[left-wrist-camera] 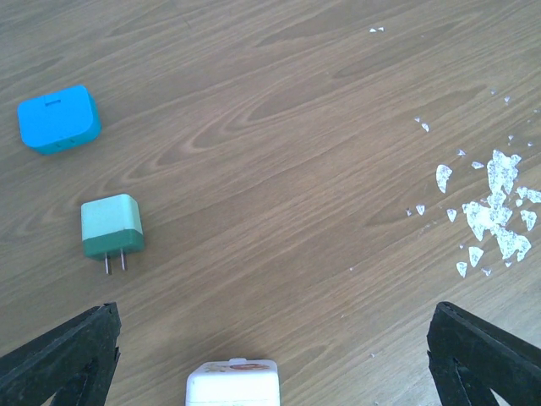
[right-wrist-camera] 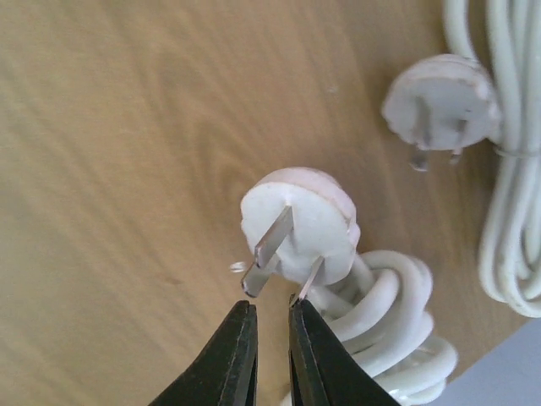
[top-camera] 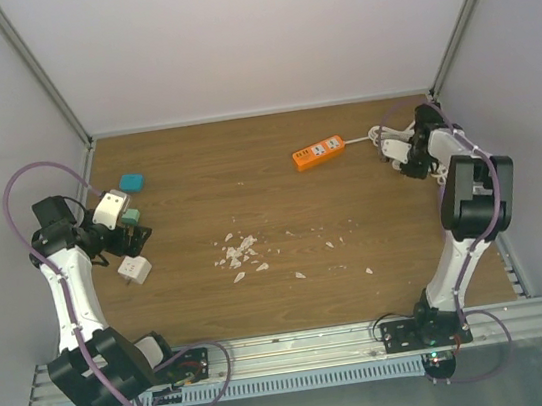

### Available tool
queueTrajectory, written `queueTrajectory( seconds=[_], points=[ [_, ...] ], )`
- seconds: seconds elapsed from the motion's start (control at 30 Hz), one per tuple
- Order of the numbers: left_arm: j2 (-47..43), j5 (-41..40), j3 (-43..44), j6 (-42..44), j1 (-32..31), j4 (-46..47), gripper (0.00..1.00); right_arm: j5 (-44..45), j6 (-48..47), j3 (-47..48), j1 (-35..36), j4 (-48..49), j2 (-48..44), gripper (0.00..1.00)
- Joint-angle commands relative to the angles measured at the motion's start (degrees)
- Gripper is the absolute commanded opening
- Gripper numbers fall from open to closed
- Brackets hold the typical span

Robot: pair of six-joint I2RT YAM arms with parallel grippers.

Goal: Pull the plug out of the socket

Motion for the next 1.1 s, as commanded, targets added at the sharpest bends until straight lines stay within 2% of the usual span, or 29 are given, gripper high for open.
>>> queueTrajectory(
  seconds=[0.0, 0.07, 0.1, 0.13, 0.2, 0.23, 0.27, 0.43, 0.5, 0.53, 0.67, 0.83, 0.93, 1.07],
  points=[
    [-0.3, 1.2, 0.8, -0.3, -0.5, 1.2, 0.99, -3.5, -2.5, -4.0, 1.5, -4.3, -5.1, 0.13],
    [-0.1, 1.5, 0.9, -0.4, -0.5, 1.2, 0.99, -3.6, -2.9, -6.2, 2.3, -4.3, -6.9, 0.13],
    [0.0, 1.6, 0.9, -0.4, -0.5, 1.2, 0.99, -3.4, -2.6, -7.1, 2.8, -3.6, -7.8, 0.16],
    [0.1, 1.7, 1.0, -0.4, -0.5, 1.2, 0.99, -3.3, -2.2, -7.5, 3.0, -2.7, -8.5, 0.25],
    [0.1, 1.7, 1.1, -0.4, -0.6, 1.0, 0.99, -4.2, -1.8, -7.2, 3.1, -2.3, -9.4, 0.57],
    [0.1, 1.7, 1.2, -0.4, -0.6, 1.0, 0.99, -4.2, -1.5, -7.0, 3.1, -1.9, -9.8, 0.69],
    [0.1, 1.6, 1.3, -0.4, -0.6, 0.9, 0.99, -4.0, -1.3, -6.8, 3.0, -1.3, -10.0, 0.76],
    [-0.1, 1.3, 1.1, -0.1, -0.7, 0.9, 0.99, -0.5, -0.2, -6.6, 3.0, 4.7, -9.5, 0.87],
    [-0.2, 1.3, 0.9, -0.1, -0.7, 1.1, 0.99, 0.7, 1.1, -5.8, 3.0, 5.6, -7.9, 0.97],
    [-0.2, 1.4, 0.8, -0.2, -0.7, 1.2, 0.99, 1.0, 1.6, -5.3, 3.1, 5.6, -6.9, 0.99],
    [-0.4, 1.3, 0.4, 0.0, -0.7, 1.1, 0.99, 1.2, 2.6, -4.8, 3.1, 6.8, -2.9, 0.99],
    [-0.6, 1.2, 0.3, 0.3, -0.7, 0.6, 0.99, 4.2, 3.7, -4.0, 3.0, 11.0, 1.3, 0.91],
    [-1.0, 1.2, 0.2, 0.4, -0.7, 0.3, 0.99, 4.9, 3.5, -4.0, 2.9, 12.9, 2.2, 0.83],
    [-1.9, 0.8, -0.2, 1.0, -0.7, -0.2, 0.99, 5.2, 3.5, -3.9, 3.1, 14.3, 2.3, 0.66]
  ],
)
